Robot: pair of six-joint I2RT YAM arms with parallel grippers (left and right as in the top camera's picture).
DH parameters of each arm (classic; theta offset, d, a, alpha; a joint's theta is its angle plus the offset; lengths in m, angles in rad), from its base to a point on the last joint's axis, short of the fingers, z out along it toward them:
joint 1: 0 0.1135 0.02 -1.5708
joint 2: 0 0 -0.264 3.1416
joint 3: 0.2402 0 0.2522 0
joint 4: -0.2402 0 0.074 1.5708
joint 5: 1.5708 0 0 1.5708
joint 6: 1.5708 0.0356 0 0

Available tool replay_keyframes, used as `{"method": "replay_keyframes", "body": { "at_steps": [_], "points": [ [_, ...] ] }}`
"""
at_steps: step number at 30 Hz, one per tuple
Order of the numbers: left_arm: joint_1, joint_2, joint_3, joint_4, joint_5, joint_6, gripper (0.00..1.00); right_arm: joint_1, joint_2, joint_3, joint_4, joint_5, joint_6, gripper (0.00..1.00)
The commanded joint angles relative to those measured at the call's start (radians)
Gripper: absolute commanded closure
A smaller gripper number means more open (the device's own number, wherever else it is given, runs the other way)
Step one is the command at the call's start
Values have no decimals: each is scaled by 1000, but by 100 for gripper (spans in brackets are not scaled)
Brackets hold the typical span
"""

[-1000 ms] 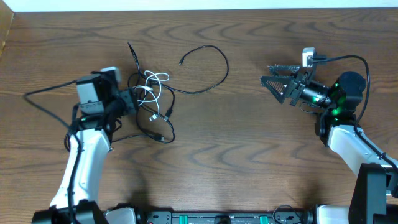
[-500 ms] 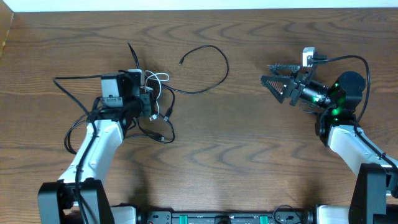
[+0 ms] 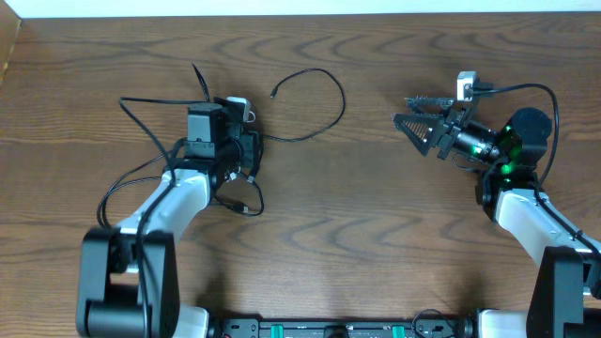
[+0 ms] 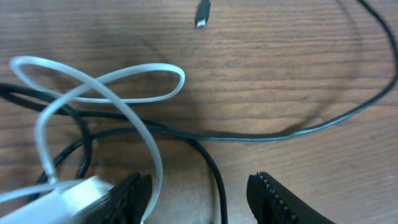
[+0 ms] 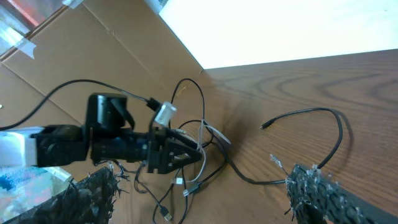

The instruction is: Untangle cables

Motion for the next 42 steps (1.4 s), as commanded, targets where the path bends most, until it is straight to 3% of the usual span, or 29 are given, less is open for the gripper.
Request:
{"method": "replay_keyframes", "body": {
  "at_steps": [1, 6, 10, 17, 23, 26, 29, 34, 42],
  "points": [
    [-1, 58, 7, 51, 1, 9, 45, 5, -3, 2, -1, 8, -19, 14],
    [-1, 84, 7, 99, -105, 8, 45, 5, -3, 2, -1, 9, -27, 13],
    [-2, 84, 7, 101, -89, -10, 45, 5, -3, 2, -5, 10, -35, 13],
    [-5, 84, 7, 92, 206, -26, 61, 5, -3, 2, -5, 13, -35, 18],
    [-44, 84, 7, 70, 220, -42, 70, 5, -3, 2, -5, 12, -34, 22],
    [-60, 83, 8, 81, 268, -102, 81, 5, -3, 2, -5, 12, -34, 23],
    [-62, 77, 8, 134, 406, -167, 92, 5, -3, 2, -5, 12, -34, 25],
    [-61, 33, 8, 284, 550, -330, 92, 5, -3, 2, -6, 12, -34, 26],
    [-61, -152, 8, 479, 660, -530, 92, 5, -3, 2, -16, 13, -35, 26]
  ]
}}
